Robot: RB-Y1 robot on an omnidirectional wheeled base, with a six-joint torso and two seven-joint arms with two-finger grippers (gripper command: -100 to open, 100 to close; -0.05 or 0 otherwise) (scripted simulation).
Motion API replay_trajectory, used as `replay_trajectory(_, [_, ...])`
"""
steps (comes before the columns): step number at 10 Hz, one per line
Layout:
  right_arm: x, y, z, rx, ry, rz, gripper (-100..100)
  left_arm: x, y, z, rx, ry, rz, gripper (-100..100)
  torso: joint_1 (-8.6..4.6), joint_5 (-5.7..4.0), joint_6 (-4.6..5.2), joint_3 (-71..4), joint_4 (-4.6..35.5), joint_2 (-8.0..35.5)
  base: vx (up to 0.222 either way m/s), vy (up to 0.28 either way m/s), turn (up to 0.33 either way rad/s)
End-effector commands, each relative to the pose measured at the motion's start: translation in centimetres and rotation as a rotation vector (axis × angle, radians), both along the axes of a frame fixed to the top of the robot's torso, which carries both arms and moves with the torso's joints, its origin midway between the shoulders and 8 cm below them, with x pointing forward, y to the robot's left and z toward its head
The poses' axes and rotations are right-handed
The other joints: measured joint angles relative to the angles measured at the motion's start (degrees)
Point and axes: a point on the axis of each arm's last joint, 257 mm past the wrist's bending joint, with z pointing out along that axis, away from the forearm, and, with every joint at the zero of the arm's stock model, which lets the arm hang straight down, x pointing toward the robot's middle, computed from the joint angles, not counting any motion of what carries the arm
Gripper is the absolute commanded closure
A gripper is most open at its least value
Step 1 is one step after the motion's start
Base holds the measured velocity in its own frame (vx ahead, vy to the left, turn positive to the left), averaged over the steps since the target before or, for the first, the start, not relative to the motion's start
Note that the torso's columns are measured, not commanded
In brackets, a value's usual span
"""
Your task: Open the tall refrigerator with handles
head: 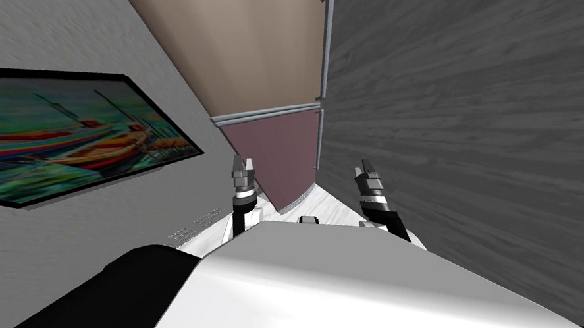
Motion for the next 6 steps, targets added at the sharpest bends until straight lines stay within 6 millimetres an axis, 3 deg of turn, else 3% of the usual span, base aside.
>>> replay_trajectory(1, [0.0, 0.0, 0.0, 0.000, 0.000, 0.000, 0, 2.0, -0.7, -1.0, 0.034, 0.036, -0.023, -100, -0.01, 0.00, 0.00, -0.27, 0.16, 0.13, 0.019, -0.012, -0.052])
replay_trajectory(5, [0.0, 0.0, 0.0, 0.000, 0.000, 0.000, 0, 6.6, -1.9, -3.2, 0.064, 0.109, -0.045, -100, 0.00, 0.00, -0.01, -0.30, 0.24, 0.22, 0.031, -0.015, -0.077])
replay_trajectory(6, [0.0, 0.0, 0.0, 0.000, 0.000, 0.000, 0, 6.8, -1.9, -3.3, 0.063, 0.110, -0.046, -100, -0.01, 0.00, -0.01, -0.29, 0.25, 0.25, 0.022, -0.010, -0.029])
